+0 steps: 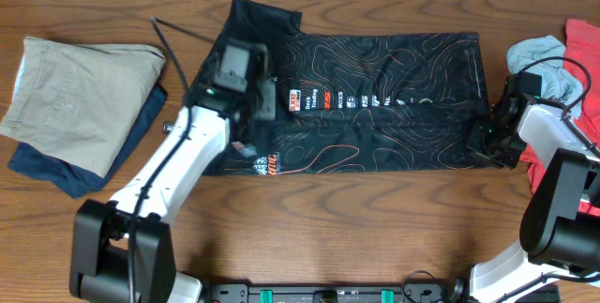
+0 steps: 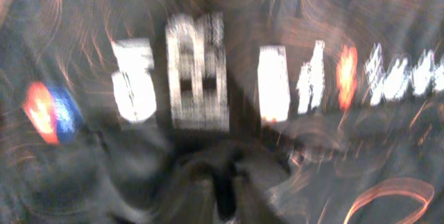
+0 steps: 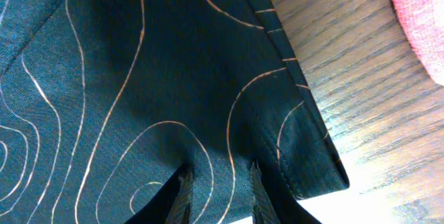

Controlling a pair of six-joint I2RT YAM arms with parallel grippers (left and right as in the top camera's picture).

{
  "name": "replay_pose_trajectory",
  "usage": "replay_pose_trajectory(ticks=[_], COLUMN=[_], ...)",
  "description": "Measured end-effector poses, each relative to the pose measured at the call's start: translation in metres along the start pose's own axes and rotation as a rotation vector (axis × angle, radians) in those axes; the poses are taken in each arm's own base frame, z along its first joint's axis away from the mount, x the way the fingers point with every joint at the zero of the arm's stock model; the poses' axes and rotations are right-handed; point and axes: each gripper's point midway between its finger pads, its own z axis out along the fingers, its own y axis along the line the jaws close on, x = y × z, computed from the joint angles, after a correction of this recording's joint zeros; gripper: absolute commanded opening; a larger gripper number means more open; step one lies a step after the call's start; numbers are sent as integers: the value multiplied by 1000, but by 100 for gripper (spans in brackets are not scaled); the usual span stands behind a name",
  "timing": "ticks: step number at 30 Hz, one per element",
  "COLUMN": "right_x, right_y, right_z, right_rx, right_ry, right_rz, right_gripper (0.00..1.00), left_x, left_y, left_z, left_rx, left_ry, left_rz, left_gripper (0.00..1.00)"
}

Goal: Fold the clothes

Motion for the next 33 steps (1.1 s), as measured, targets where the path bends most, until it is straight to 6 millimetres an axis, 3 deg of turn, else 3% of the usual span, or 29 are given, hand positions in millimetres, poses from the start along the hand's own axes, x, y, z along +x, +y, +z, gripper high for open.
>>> replay_pose_trajectory(ticks=[3, 11, 13, 23, 27, 33], right_x=[0, 0, 0, 0, 3, 2], right_y=[0, 0, 0, -1, -2, -10], right_z=[0, 0, 0, 0, -1, -8], right_rx=[0, 0, 0, 3, 5, 0], right_ry=[0, -1, -1, 1, 13, -2], right_rz=[0, 0, 0, 0, 0, 26], right_gripper=[27, 27, 28, 24, 27, 33], left_x=[-8, 74, 84, 103, 115, 117], left_y=[1, 30, 39, 105, 134, 161], left_z=[-7, -18, -19, -11, -16, -22], left_rx=[-6, -131, -165, -316, -372, -419], left_ry=[-17, 317, 359, 362, 381, 362], left_rz=[-2, -9, -14, -223, -362, -502], left_gripper=[66, 66, 66, 66, 66, 67])
